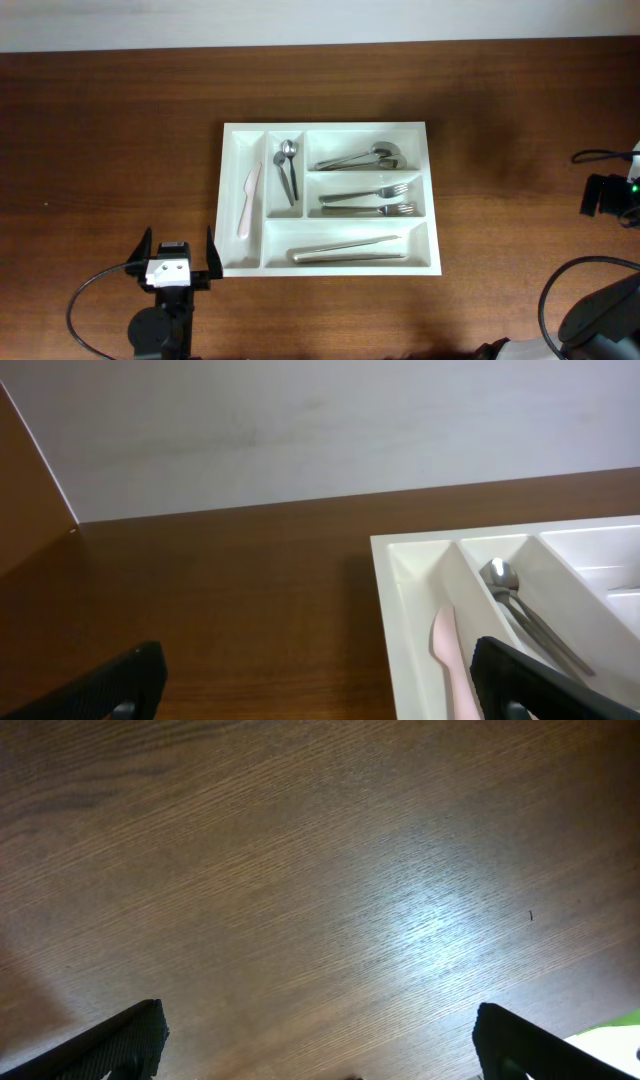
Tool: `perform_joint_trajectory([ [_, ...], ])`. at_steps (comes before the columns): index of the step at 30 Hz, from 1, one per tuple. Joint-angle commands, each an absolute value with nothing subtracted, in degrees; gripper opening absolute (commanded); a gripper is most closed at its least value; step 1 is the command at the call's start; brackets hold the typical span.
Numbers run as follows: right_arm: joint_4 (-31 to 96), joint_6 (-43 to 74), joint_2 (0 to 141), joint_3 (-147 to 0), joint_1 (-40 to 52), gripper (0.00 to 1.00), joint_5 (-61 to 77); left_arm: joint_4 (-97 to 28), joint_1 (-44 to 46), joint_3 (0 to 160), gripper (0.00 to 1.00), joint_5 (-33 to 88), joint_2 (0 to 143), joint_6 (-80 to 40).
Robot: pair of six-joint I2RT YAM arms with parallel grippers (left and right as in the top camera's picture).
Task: Pack container
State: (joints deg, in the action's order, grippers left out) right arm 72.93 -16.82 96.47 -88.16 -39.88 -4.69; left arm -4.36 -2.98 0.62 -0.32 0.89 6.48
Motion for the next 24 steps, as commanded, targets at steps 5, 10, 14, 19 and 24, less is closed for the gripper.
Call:
perform_joint_trajectory([
  [5,72.8,-17.1,95.2,-88.1,-39.8,0.99,-4.6,-4.8,-3.2,0.5,0.99,-0.4,0.3,7.4],
  [10,72.8,-17.1,95.2,-88.1,-39.8,0.99,-4.6,-4.8,-3.2,0.5,0.99,-0.4,0.3,7.4],
  [14,72.8,-17.1,95.2,-88.1,-39.8,0.99,-4.6,-4.8,-3.2,0.5,0.99,-0.4,0.3,7.4],
  [19,72.8,-17.1,95.2,-88.1,-39.8,0.99,-4.6,-4.8,-3.2,0.5,0.99,-0.4,0.3,7.4],
  [24,72.8,-17.1,93.6,-88.1,-38.7,0.99,-4.6,-4.8,-3.2,0.5,0.99,-0.4,0.3,7.4],
])
